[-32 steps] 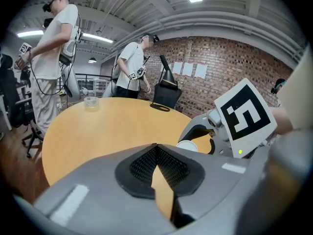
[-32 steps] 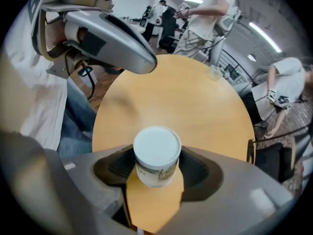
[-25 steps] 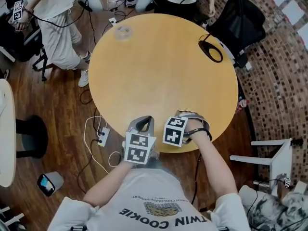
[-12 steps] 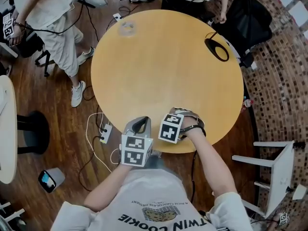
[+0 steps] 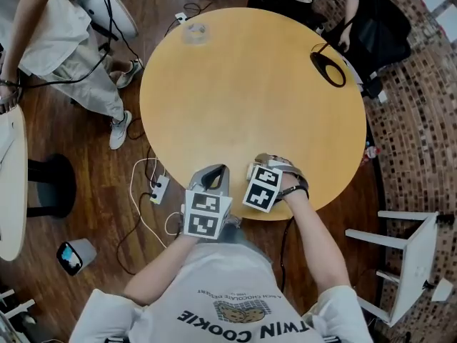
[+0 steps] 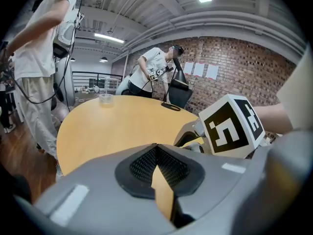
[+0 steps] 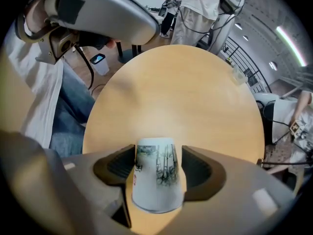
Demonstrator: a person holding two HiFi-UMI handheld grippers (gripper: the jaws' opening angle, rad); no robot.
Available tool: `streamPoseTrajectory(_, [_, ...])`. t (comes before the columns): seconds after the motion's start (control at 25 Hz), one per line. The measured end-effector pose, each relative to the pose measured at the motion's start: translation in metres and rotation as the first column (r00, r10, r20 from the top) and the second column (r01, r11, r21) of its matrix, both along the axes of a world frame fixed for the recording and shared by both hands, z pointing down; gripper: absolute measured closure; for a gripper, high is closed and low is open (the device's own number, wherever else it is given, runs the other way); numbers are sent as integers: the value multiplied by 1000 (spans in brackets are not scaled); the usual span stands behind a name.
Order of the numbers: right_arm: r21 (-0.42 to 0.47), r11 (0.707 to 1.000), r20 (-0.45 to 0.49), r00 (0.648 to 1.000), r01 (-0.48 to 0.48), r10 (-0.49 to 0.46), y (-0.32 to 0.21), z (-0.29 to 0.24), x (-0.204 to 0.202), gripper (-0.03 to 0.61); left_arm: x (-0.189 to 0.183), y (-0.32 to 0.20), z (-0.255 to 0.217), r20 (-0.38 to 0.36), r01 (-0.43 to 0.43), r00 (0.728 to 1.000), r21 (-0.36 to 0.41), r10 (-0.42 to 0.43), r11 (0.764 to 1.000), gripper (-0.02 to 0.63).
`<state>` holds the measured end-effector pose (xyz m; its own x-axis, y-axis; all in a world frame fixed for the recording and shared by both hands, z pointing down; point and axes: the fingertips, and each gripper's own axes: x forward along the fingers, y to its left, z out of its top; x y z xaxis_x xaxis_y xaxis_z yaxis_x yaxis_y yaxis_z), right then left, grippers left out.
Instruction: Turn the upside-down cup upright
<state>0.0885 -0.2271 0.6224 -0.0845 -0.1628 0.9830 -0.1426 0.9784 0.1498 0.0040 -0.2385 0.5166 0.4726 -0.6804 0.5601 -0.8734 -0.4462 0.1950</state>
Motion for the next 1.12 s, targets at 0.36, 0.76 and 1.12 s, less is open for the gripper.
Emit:
streamPoseTrajectory(0.36, [33,996,136,988,-77,72,-1,-13,2,290,3,1,0,-2,-13,1000,-9,13,1000,608])
streamPoseTrajectory(0.76, [5,935,417,851,-354,320,-13,-41,11,290,13,-2,1,-3,-39,999,-2,39,999,608])
streamPoseTrajectory(1.12, [-3,690,648,524,-724,553,-28,-59,49,290,22,-1,3,0,-75,997,0,75,997,608])
